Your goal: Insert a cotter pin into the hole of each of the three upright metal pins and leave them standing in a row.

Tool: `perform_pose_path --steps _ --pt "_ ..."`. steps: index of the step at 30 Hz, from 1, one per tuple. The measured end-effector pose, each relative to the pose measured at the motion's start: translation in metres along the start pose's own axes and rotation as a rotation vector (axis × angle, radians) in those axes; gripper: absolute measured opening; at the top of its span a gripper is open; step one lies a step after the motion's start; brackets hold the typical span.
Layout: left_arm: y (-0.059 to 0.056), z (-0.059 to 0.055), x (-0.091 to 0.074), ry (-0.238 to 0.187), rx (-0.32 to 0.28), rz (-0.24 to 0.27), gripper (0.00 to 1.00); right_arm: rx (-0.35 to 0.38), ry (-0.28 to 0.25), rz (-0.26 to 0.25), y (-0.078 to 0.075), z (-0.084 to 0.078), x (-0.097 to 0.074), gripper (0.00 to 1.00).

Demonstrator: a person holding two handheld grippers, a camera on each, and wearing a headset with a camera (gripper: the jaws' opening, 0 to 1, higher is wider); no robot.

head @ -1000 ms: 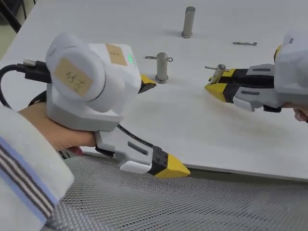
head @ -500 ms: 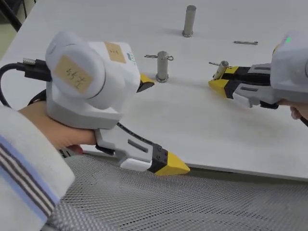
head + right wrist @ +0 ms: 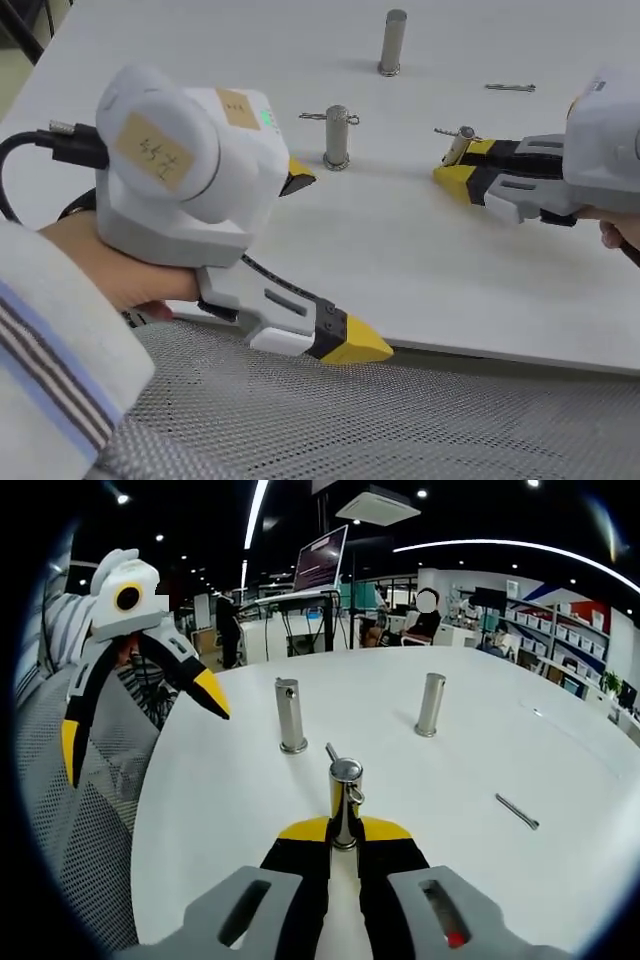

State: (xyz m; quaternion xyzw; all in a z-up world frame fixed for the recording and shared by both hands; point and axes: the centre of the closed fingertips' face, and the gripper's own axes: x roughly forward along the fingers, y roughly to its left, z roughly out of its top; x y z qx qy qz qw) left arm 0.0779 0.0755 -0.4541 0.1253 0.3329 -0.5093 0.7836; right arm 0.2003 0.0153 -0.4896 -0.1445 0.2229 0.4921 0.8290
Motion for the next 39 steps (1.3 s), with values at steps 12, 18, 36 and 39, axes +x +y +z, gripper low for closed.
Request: perform_pose_path --steps 12,18,36,39 --pt "0.0 0.0 -0.001 0.012 0.007 -0.001 0.99 -0.015 -0.008 0.04 -0.002 0.002 0.002 0.04" --pt "0.0 -0.003 -0.001 0.035 0.012 -0.004 0.99 -0.028 -0.003 0.054 -0.001 0.003 0.002 0.04" --pt "0.009 0.01 -0.01 -0.021 -0.016 0.02 0.99 -0.047 0.038 0.077 0.015 0.024 -0.03 0.48" --pt "0.014 0.018 -0.014 -0.053 -0.035 0.036 0.99 -0.041 0.036 0.067 0.021 0.034 -0.045 0.57"
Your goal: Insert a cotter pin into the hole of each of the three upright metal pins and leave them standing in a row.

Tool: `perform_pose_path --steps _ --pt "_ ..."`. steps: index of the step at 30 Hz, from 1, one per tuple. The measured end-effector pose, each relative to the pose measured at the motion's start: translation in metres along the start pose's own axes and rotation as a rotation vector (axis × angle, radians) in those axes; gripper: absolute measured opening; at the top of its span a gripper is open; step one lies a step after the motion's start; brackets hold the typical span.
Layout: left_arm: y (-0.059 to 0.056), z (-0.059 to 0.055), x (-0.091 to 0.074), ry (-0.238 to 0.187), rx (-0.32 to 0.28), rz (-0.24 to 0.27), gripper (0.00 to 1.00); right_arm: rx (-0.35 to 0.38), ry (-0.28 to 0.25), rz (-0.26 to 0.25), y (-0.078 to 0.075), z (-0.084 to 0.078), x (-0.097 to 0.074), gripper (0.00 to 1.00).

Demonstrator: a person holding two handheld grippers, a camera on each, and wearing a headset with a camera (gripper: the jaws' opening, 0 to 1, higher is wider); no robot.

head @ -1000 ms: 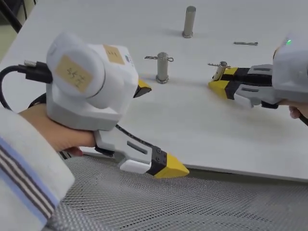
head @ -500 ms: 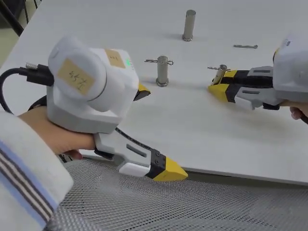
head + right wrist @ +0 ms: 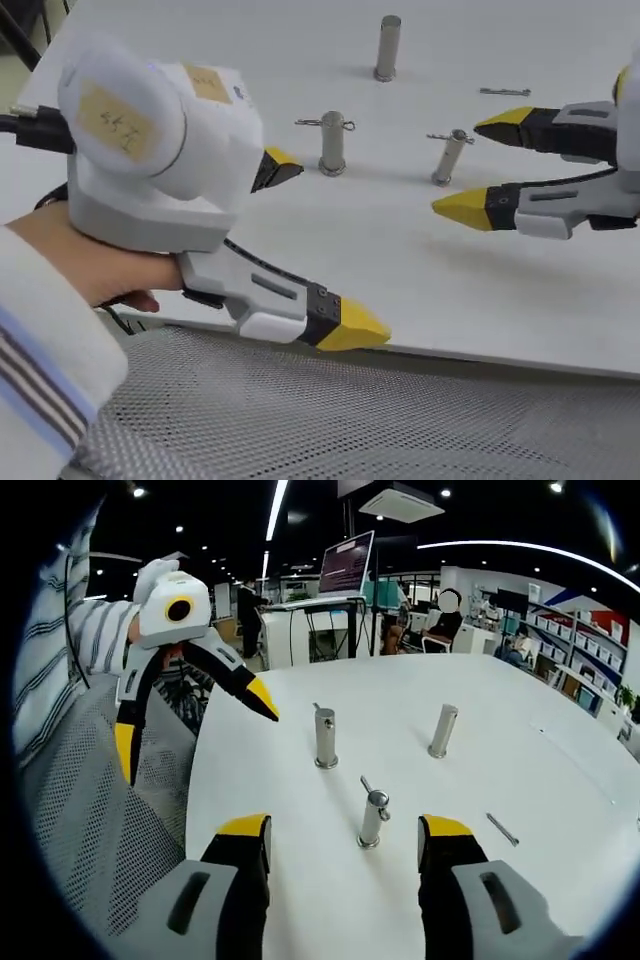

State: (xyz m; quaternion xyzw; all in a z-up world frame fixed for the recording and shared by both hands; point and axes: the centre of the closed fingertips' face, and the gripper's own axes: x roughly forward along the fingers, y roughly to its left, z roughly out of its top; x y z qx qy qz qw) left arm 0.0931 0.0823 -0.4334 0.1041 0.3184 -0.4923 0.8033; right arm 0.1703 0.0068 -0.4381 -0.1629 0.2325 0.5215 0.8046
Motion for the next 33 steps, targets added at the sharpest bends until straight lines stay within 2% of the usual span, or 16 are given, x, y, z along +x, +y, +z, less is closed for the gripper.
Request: perform_pose_path --steps 2,5,6,9,10,11,13,15,17,20,24,28,33 --pt "0.001 0.006 -0.002 -0.025 -0.024 -0.003 0.99 0.027 -0.008 -0.008 0.002 0.003 -0.007 0.62" --pt "0.0 0.029 -0.008 -0.136 -0.089 -0.016 0.99 0.052 0.002 -0.007 0.005 0.001 -0.015 0.68" --pt "0.0 0.034 -0.01 -0.155 -0.096 -0.016 0.99 0.053 0.005 -0.01 0.006 0.0 -0.019 0.69" --pt "0.003 0.044 -0.016 -0.187 -0.094 -0.006 0.99 0.096 0.007 -0.033 0.005 -0.001 -0.027 0.73" --pt "0.004 0.044 -0.016 -0.19 -0.093 -0.005 0.99 0.107 0.003 -0.037 0.005 -0.001 -0.029 0.77" --pt "0.005 0.046 -0.016 -0.197 -0.099 -0.005 0.99 0.119 -0.007 -0.063 0.004 0.001 -0.032 0.8" --pt "0.007 0.05 -0.015 -0.219 -0.131 -0.001 0.99 0.122 0.001 -0.085 0.004 0.0 -0.036 0.88" --pt "0.008 0.051 -0.014 -0.225 -0.126 0.009 0.99 0.138 0.008 -0.109 0.002 0.0 -0.042 0.92" --pt "0.012 0.049 -0.011 -0.212 -0.123 0.022 0.99 0.172 0.004 -0.128 -0.001 -0.001 -0.049 0.95" --pt "0.015 0.045 -0.008 -0.183 -0.11 0.033 0.99 0.187 -0.021 -0.157 -0.002 0.001 -0.06 0.95" --pt "0.018 0.046 -0.008 -0.178 -0.126 0.038 0.99 0.259 -0.035 -0.224 -0.006 -0.003 -0.073 0.98" --pt "0.019 0.05 -0.009 -0.182 -0.12 0.041 0.99 0.29 -0.029 -0.241 -0.006 -0.01 -0.079 0.98" --pt "0.03 0.059 -0.011 -0.183 -0.104 0.056 0.99 0.326 -0.028 -0.259 -0.005 -0.012 -0.081 0.98"
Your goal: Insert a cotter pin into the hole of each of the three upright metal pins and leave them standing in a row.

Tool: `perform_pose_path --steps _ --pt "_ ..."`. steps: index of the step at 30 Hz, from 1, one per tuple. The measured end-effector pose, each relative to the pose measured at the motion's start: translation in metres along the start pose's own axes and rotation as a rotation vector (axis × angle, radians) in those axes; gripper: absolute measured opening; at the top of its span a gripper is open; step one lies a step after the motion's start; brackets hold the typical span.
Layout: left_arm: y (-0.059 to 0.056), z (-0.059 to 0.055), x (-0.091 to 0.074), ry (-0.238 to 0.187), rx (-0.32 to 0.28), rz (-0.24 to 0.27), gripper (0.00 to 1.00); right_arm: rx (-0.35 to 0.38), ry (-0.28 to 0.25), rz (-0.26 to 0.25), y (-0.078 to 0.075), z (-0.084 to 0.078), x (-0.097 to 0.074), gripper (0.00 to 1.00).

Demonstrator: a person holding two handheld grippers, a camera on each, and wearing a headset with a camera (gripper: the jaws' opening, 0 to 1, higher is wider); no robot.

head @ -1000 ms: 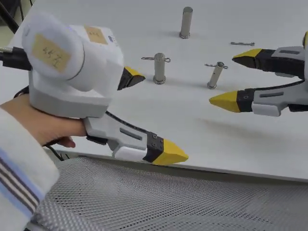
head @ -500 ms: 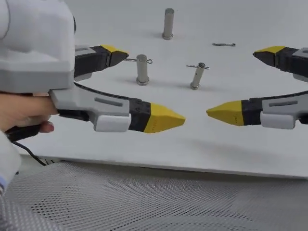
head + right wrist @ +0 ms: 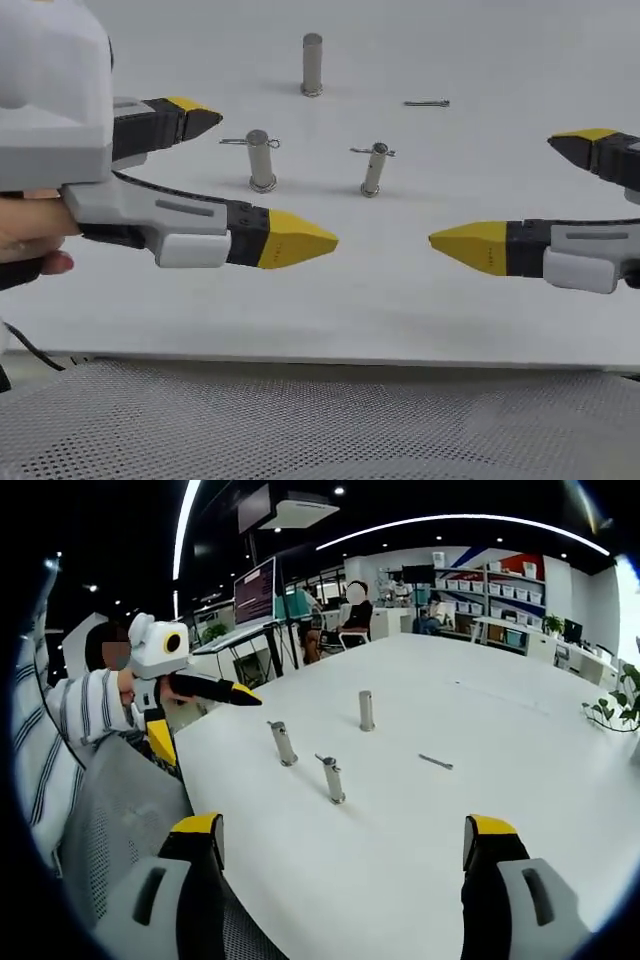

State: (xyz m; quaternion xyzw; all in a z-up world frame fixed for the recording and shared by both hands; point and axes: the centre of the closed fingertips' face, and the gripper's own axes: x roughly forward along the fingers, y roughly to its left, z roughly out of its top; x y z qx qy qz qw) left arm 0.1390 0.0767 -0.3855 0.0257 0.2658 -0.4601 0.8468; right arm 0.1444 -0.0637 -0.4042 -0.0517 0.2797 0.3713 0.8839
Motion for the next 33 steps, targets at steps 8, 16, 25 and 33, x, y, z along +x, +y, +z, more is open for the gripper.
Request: perform_pose_path --steps 8,16,25,33 --pt "0.026 0.021 0.005 -0.014 0.039 0.023 0.94 0.021 -0.005 -0.005 0.006 0.003 0.0 0.98" --pt "0.051 0.048 0.014 -0.012 0.098 0.033 0.92 0.034 -0.005 -0.017 0.005 0.005 -0.007 0.98" --pt "0.088 0.064 0.036 0.028 0.155 0.043 0.85 0.065 -0.006 -0.053 -0.003 0.003 -0.017 0.98" --pt "0.109 0.059 0.062 0.085 0.149 0.03 0.76 0.086 -0.004 -0.08 -0.008 -0.002 -0.021 0.97"
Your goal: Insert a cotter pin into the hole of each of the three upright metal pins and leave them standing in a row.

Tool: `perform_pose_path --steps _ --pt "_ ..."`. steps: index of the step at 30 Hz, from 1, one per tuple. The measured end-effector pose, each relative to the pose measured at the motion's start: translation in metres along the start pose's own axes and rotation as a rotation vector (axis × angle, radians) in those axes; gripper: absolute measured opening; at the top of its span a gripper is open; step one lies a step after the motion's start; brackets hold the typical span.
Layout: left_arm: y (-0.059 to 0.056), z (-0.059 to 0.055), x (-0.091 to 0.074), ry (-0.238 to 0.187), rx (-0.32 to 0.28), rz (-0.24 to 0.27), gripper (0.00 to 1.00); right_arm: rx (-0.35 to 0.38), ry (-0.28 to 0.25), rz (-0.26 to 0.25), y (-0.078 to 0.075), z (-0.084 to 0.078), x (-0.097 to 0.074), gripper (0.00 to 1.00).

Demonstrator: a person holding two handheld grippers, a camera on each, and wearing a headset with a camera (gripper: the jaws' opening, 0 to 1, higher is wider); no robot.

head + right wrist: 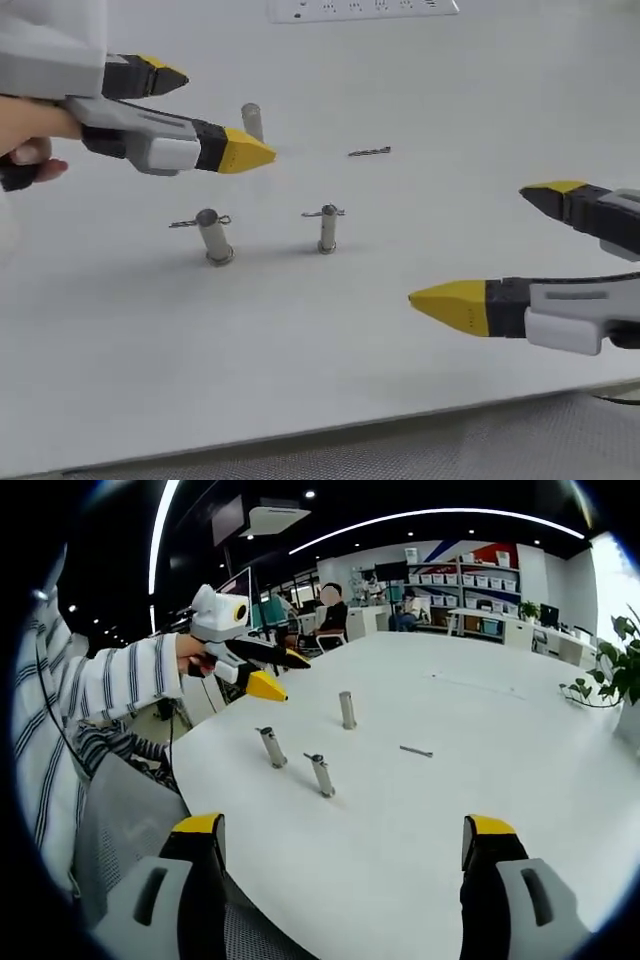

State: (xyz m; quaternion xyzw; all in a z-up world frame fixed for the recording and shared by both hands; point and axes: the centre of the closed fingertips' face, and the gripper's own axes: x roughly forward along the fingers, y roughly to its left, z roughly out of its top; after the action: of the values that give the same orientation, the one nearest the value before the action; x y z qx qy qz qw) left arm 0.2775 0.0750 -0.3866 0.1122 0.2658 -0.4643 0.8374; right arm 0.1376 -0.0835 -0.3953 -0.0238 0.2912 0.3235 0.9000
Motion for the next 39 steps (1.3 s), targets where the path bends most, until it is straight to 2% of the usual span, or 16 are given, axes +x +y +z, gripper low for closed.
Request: perform_pose_path --steps 4,5,13,20,22,26,28,36,39 --pt "0.009 -0.01 0.01 0.058 0.033 0.001 0.74 0.008 0.003 -0.006 -0.002 -0.003 0.0 0.97" --pt "0.013 -0.013 0.012 0.08 0.019 0.01 0.74 0.011 0.005 -0.007 -0.002 -0.003 0.0 0.97" --pt "0.028 -0.022 0.027 0.12 0.041 0.019 0.69 0.027 0.01 -0.01 -0.003 -0.006 0.003 0.96" --pt "0.037 -0.032 0.042 0.158 0.07 0.026 0.6 0.041 0.012 -0.019 -0.006 -0.007 0.003 0.96" --pt "0.038 -0.033 0.047 0.16 0.071 0.023 0.57 0.043 0.017 -0.02 -0.007 -0.009 0.002 0.95" --pt "0.041 -0.029 0.056 0.131 0.016 0.015 0.49 0.052 0.026 -0.024 -0.008 -0.014 0.002 0.95" --pt "0.043 -0.029 0.06 0.132 0.011 0.02 0.47 0.059 0.029 -0.025 -0.008 -0.016 0.003 0.95" --pt "0.043 -0.035 0.074 0.156 0.052 0.012 0.35 0.067 0.035 -0.016 -0.005 -0.02 0.006 0.94" --pt "0.043 -0.034 0.079 0.152 0.057 0.009 0.31 0.069 0.038 -0.012 -0.005 -0.022 0.007 0.94"
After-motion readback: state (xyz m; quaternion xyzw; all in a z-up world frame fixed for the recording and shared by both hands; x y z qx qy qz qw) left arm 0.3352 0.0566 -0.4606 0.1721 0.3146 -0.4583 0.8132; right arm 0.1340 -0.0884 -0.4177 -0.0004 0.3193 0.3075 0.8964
